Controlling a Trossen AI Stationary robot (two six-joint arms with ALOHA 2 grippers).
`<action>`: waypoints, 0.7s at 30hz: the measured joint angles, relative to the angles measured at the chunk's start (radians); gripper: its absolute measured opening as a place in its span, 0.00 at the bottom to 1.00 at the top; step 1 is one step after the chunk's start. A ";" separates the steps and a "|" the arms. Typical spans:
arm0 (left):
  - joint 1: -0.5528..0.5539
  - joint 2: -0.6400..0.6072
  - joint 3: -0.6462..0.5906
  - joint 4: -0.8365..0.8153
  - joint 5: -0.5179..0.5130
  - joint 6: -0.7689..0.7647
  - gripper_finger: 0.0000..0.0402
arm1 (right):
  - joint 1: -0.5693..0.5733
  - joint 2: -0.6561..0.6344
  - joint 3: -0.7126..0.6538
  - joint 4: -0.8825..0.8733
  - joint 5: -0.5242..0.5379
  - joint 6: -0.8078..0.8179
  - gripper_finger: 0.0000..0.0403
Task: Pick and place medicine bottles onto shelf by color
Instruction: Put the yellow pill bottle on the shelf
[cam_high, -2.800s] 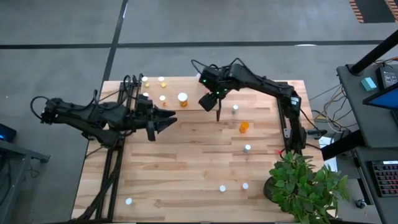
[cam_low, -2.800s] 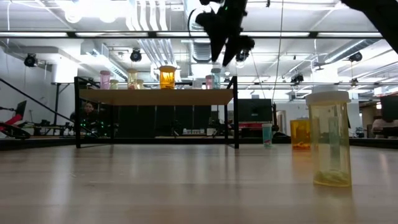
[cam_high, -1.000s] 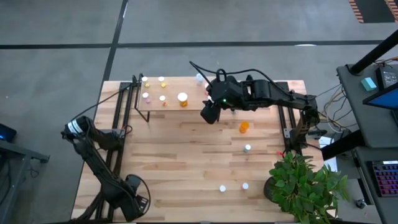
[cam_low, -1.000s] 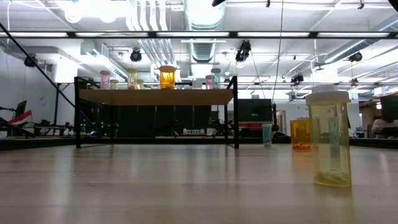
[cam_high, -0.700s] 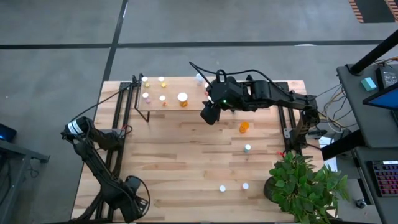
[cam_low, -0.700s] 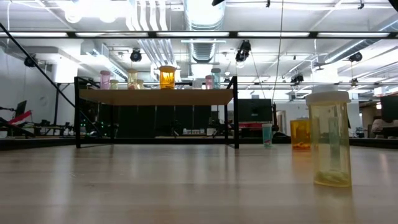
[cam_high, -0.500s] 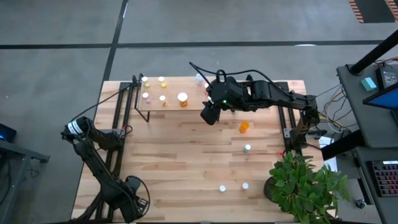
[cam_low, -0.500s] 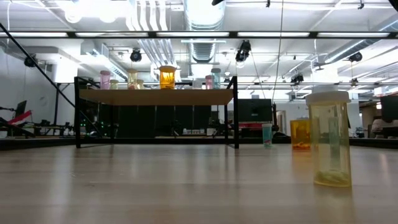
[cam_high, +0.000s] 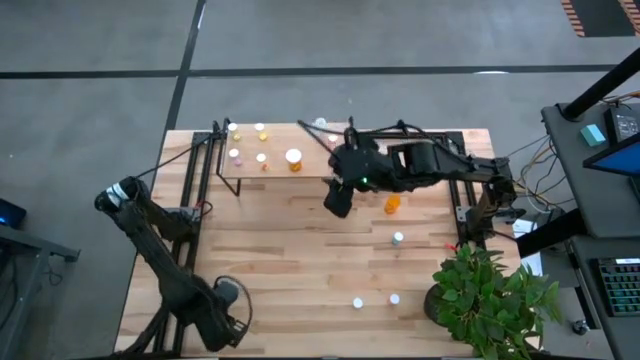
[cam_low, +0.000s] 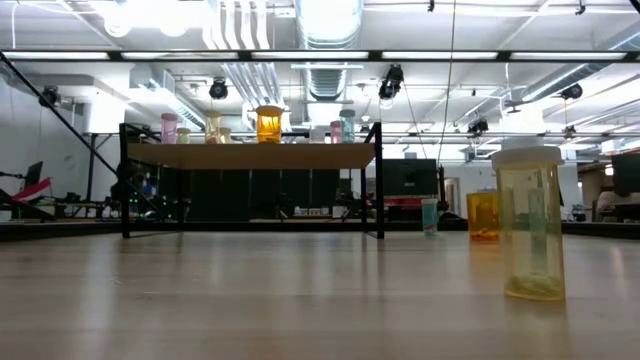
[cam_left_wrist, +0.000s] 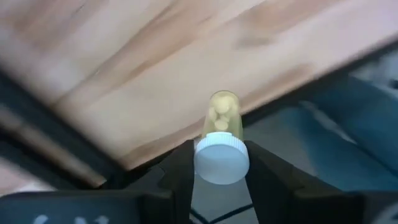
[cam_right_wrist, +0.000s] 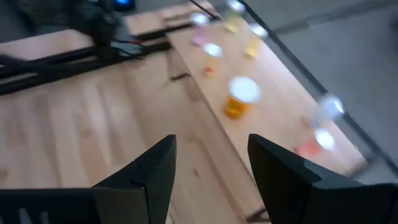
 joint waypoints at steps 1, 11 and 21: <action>0.023 -0.014 0.013 -0.001 -0.022 0.046 0.26 | 0.016 0.000 -0.006 0.024 -0.002 -0.028 0.47; 0.327 -0.096 0.130 -0.008 -0.085 0.575 0.24 | 0.082 -0.119 -0.237 0.294 -0.098 -0.101 0.46; 0.585 -0.098 0.369 -0.188 0.027 0.838 0.23 | 0.082 -0.327 -0.490 0.426 -0.094 -0.072 0.46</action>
